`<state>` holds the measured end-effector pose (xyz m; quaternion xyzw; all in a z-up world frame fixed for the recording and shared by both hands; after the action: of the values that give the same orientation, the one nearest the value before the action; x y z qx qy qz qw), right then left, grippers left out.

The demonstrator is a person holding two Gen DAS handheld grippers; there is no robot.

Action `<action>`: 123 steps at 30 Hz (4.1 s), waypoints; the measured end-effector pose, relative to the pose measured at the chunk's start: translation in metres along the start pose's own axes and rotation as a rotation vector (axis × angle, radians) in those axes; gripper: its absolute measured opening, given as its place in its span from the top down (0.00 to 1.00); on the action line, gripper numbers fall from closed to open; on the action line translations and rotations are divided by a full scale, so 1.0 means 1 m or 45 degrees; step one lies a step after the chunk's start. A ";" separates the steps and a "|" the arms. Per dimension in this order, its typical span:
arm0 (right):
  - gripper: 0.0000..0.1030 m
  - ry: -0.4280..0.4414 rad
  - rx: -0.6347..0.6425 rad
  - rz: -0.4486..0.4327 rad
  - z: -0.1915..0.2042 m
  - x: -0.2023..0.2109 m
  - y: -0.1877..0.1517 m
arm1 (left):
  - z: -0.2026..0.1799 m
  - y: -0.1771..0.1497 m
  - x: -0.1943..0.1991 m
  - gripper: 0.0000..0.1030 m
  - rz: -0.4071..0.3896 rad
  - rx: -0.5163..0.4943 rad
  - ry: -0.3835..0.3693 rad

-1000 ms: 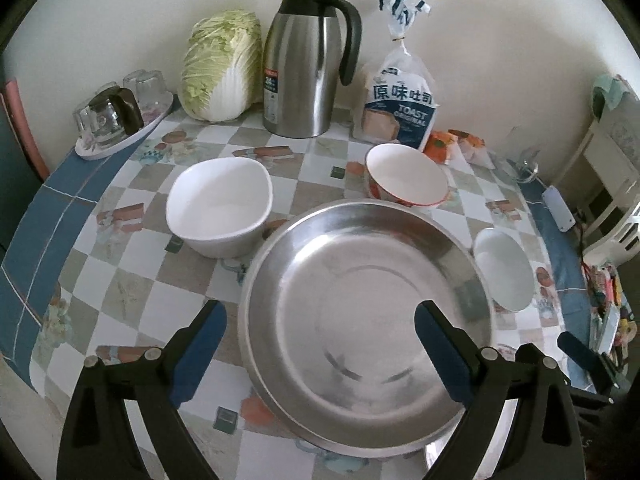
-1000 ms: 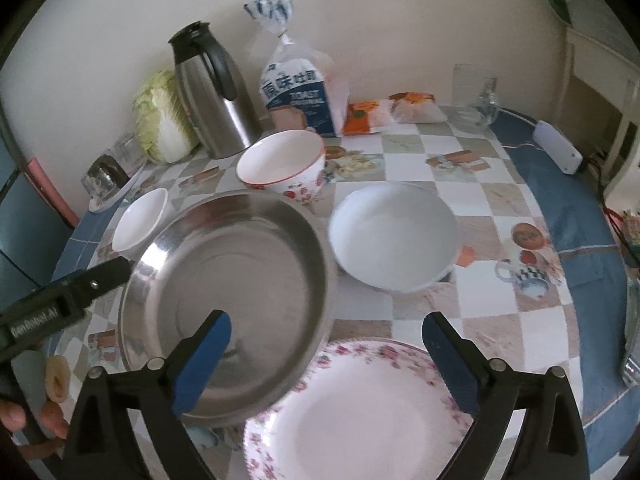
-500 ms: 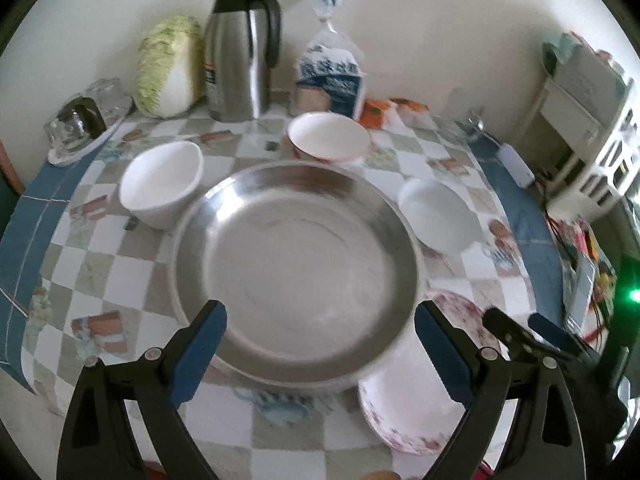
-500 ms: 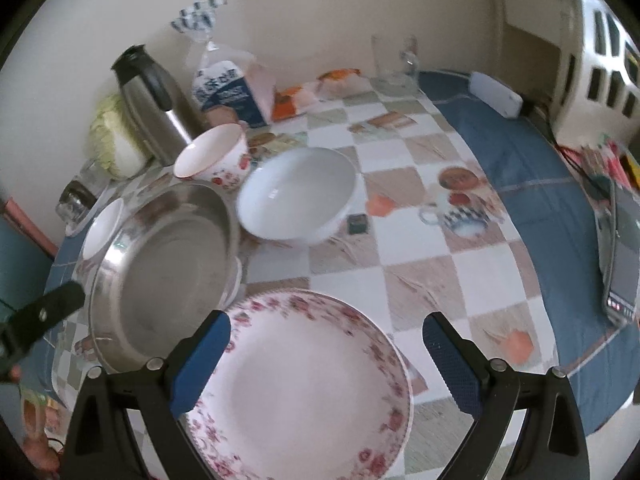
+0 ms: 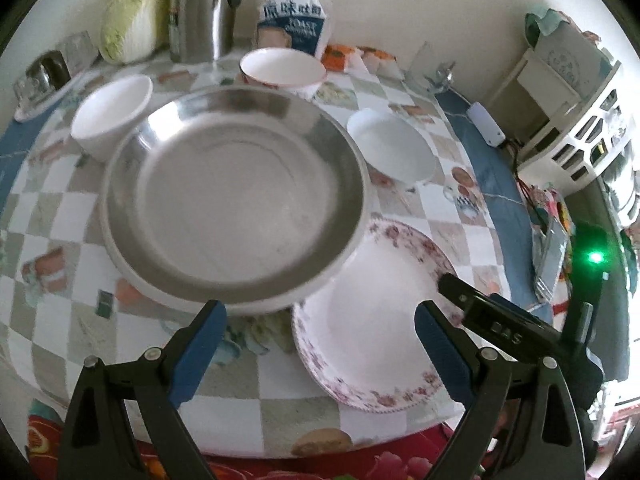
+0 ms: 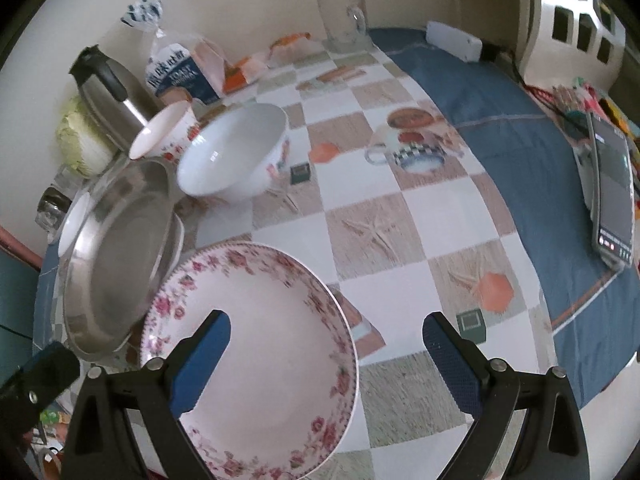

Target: Organize plates and bowls

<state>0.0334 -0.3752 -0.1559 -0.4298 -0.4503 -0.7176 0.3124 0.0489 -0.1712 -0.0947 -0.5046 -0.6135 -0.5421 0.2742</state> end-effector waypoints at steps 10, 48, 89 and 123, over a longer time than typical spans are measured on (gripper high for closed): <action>0.05 -0.003 -0.037 0.102 -0.010 -0.019 -0.011 | -0.009 -0.019 -0.016 0.07 0.075 0.022 -0.070; 0.72 0.085 -0.137 0.116 -0.047 -0.013 -0.017 | 0.012 -0.036 -0.075 0.29 0.224 0.132 0.071; 0.87 0.329 -0.310 0.073 -0.079 -0.014 -0.017 | -0.016 -0.014 -0.097 0.85 0.157 0.091 -0.121; 0.86 0.261 -0.215 -0.178 -0.075 0.061 0.020 | -0.050 0.026 -0.036 0.85 -0.050 -0.121 -0.241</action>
<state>-0.0011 -0.4553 -0.1107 -0.3467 -0.3830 -0.8129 0.2689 0.0742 -0.2319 -0.1034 -0.5538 -0.6200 -0.5257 0.1804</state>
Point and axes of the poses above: each gripper's, at about its wrist camera, not at the fingertips, and x roughly against the way its jaws point, z to its left, y to its top, the point moved 7 cm from there along -x, roughly the way its jaws point, and after that the axes turned 2 degrees about -x, right-handed, at the moved point
